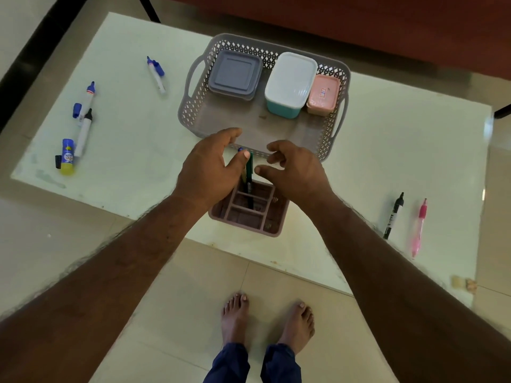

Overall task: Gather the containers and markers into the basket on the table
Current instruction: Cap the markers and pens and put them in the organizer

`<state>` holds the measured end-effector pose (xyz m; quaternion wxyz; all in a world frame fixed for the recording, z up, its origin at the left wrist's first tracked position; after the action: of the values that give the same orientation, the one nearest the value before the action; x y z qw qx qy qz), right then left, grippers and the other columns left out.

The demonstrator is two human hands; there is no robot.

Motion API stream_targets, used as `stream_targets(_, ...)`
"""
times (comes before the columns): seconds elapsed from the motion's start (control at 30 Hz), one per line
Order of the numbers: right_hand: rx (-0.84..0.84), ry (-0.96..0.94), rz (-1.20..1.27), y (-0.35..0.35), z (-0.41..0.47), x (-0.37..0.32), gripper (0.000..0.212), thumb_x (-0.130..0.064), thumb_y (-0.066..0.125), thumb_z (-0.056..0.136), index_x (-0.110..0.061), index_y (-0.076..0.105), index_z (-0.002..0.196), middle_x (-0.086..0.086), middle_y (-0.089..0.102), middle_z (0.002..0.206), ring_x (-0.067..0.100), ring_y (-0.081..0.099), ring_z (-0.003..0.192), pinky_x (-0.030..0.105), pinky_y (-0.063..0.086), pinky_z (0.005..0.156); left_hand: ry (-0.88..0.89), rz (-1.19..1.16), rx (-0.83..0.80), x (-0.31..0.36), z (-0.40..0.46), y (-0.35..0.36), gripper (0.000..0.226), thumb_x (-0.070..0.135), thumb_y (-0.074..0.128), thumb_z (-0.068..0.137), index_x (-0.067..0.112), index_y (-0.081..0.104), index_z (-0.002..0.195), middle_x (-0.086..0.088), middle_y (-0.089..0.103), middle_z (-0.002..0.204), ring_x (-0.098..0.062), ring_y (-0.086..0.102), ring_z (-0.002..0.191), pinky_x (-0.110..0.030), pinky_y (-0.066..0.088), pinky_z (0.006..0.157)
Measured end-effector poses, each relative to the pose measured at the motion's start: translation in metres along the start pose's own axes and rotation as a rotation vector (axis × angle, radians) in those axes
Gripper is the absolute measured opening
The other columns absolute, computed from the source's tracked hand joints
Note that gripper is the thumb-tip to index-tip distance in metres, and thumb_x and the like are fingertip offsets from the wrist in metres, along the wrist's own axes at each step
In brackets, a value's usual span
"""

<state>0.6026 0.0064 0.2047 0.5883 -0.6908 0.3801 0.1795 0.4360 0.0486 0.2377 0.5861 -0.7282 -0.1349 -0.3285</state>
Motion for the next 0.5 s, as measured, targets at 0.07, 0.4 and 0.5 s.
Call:
stream_targets(0.07,0.053,0.014,0.031,-0.014,-0.002,0.002,0.051,-0.045,0.074,0.082,-0.026,0.059,0.127,-0.012,0.069,0.106,0.009,0.061,0.098,0.027,0.048,0.079,0.015,0.000,0.012,0.005,-0.001,-0.001,0.047,0.038,0.060,0.096,0.024,0.050,0.140,0.003,0.058,0.137,-0.015,0.051,0.127,-0.028,0.042,0.099)
stream_targets(0.4,0.356,0.504,-0.063,-0.102,-0.087,0.135,0.026,-0.038,0.064,0.088,-0.026,0.068,0.111,-0.012,0.067,0.097,0.014,0.063,0.100,0.026,0.043,0.086,0.522,0.076,-0.008,0.098,-0.024,0.043,0.042,0.033,0.058,0.094,0.011,0.061,0.130,-0.008,0.066,0.123,-0.026,0.059,0.114,-0.041,0.047,0.099)
stream_targets(0.5,0.355,0.626,-0.115,-0.110,-0.106,0.169,0.026,-0.035,0.065,0.087,-0.022,0.069,0.109,-0.004,0.072,0.103,0.021,0.064,0.101,0.025,0.041,0.079,0.592,0.079,-0.138,0.126,-0.038,0.083,0.045,0.034,0.057,0.093,0.012,0.060,0.131,-0.007,0.066,0.123,-0.027,0.061,0.112,-0.043,0.049,0.097)
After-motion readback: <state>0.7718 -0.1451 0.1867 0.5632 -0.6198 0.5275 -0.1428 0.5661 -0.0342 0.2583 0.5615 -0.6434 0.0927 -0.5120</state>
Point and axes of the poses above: each hand's wrist, its own z-axis towards the middle knuckle, its own y-axis out of the palm, x = y × z, the point moved 4 cm from there along z, towards the middle knuckle
